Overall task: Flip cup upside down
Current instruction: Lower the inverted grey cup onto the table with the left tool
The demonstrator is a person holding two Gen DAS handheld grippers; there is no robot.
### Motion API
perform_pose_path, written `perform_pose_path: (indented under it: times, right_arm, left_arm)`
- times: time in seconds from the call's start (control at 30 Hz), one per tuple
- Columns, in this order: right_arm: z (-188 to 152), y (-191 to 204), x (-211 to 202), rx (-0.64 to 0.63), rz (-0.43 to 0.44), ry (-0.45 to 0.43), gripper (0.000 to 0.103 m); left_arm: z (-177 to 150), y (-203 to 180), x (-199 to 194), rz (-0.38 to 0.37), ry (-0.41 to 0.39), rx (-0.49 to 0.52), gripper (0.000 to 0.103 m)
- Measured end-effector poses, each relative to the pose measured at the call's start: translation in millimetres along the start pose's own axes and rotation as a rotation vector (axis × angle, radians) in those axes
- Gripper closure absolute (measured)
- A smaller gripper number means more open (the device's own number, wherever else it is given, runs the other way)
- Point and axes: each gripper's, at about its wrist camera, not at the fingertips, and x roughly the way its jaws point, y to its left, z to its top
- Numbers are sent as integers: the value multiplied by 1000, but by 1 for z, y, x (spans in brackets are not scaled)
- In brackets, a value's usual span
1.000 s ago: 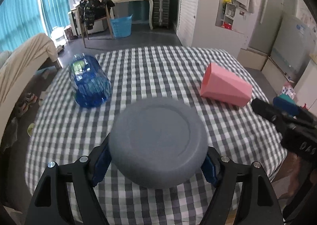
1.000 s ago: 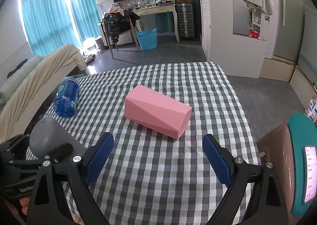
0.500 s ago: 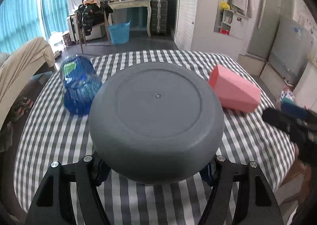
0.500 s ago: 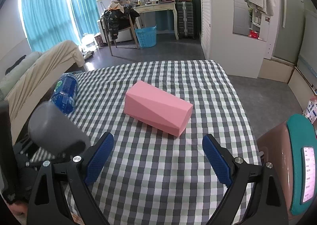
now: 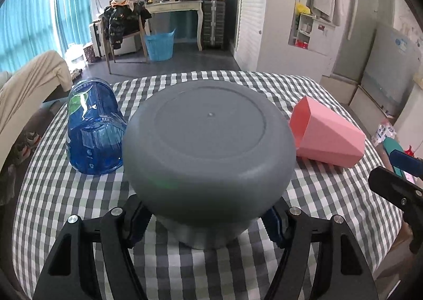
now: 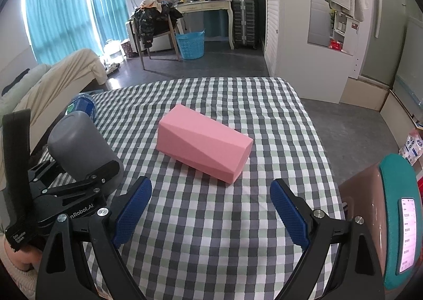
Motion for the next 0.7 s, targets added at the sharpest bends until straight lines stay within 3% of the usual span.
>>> perform_pose_path:
  times: [0.17, 0.43, 0.7]
  right_arm:
    - [0, 6, -8, -15, 0, -10, 12]
    - [0, 8, -29, -16, -14, -52, 12]
    - [-3, 16, -61, -25, -17, -119, 12]
  left_arm:
    - [-2, -2, -9, 28, -29, 16, 18]
    - [18, -1, -45, 44, -150, 31, 17]
    - [29, 5, -108, 14, -316, 18, 16]
